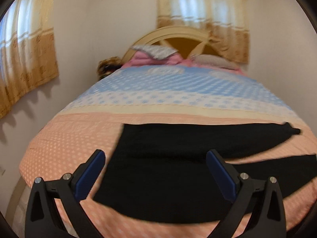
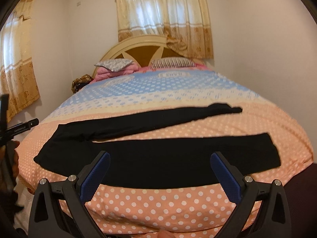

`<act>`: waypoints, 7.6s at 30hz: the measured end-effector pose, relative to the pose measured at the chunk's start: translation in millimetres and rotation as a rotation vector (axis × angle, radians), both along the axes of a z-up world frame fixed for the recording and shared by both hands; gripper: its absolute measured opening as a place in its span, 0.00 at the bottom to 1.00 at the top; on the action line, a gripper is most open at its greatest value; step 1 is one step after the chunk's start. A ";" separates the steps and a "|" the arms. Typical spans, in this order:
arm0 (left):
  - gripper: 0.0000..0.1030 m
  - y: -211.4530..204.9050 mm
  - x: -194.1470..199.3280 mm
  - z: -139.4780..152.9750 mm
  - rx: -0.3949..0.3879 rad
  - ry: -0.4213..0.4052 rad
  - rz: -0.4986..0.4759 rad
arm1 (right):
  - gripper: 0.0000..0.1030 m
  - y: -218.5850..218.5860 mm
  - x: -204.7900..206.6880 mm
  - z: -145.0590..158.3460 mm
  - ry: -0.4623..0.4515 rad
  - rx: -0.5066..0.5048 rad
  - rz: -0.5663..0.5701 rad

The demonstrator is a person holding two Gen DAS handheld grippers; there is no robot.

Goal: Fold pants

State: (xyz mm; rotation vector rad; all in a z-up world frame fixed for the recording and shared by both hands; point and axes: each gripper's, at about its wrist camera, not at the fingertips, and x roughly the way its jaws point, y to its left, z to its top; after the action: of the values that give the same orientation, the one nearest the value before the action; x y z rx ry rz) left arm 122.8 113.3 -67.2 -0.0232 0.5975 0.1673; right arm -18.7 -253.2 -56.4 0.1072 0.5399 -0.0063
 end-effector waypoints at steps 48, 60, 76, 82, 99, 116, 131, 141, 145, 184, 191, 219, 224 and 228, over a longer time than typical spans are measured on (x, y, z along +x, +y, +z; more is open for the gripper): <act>0.15 119.8 201.1 -117.1 -0.380 0.323 -0.219 | 0.65 -295.1 328.0 -30.9 0.381 0.146 -0.262; 0.15 117.9 203.0 -119.4 -0.385 0.318 -0.215 | 0.65 -308.8 421.0 -96.8 0.551 0.194 -0.166; 0.14 130.1 178.4 -78.1 -0.401 0.156 -0.194 | 0.08 -284.7 339.9 -15.6 0.338 -0.028 -0.072; 0.14 141.7 143.0 -48.4 -0.484 0.021 -0.242 | 0.08 -293.4 256.4 33.9 0.136 -0.009 -0.044; 0.14 146.9 24.4 -77.1 -0.527 -0.044 -0.401 | 0.08 -318.8 86.2 -49.5 0.159 0.177 -0.081; 0.35 209.3 -22.1 -103.6 -0.584 -0.060 -0.219 | 0.22 -333.9 44.0 -60.7 0.258 0.108 -0.171; 0.55 97.9 30.7 -62.2 -0.493 -0.051 -0.397 | 0.41 -99.0 149.6 -16.0 0.178 0.044 0.335; 0.55 94.5 9.0 -93.1 -0.446 0.118 -0.395 | 0.41 -13.8 189.7 -72.3 0.401 0.031 0.525; 0.55 98.5 -4.5 -99.5 -0.480 0.153 -0.409 | 0.41 -21.4 158.6 -79.4 0.487 0.104 0.611; 0.55 110.2 -40.9 -75.8 -0.477 0.028 -0.311 | 0.42 75.2 111.1 -87.3 0.494 0.103 0.934; 0.68 119.2 -35.1 -65.6 -0.405 0.022 -0.242 | 0.47 125.8 114.5 -95.4 0.469 0.147 0.962; 0.11 144.8 44.2 -95.0 -0.420 0.151 -0.182 | 0.47 174.9 110.3 -109.8 0.481 0.130 0.969; 0.10 144.8 44.4 -80.1 -0.406 0.094 -0.195 | 0.47 172.2 112.3 -112.4 0.478 0.165 0.950; 0.10 150.1 57.5 -88.0 -0.389 0.101 -0.163 | 0.48 169.5 111.0 -112.4 0.475 0.175 0.942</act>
State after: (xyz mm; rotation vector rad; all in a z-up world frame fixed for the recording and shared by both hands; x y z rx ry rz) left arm 180.3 263.4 -155.2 -0.3436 0.7230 -0.1091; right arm 92.3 -83.7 -168.7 0.0117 1.0241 0.9553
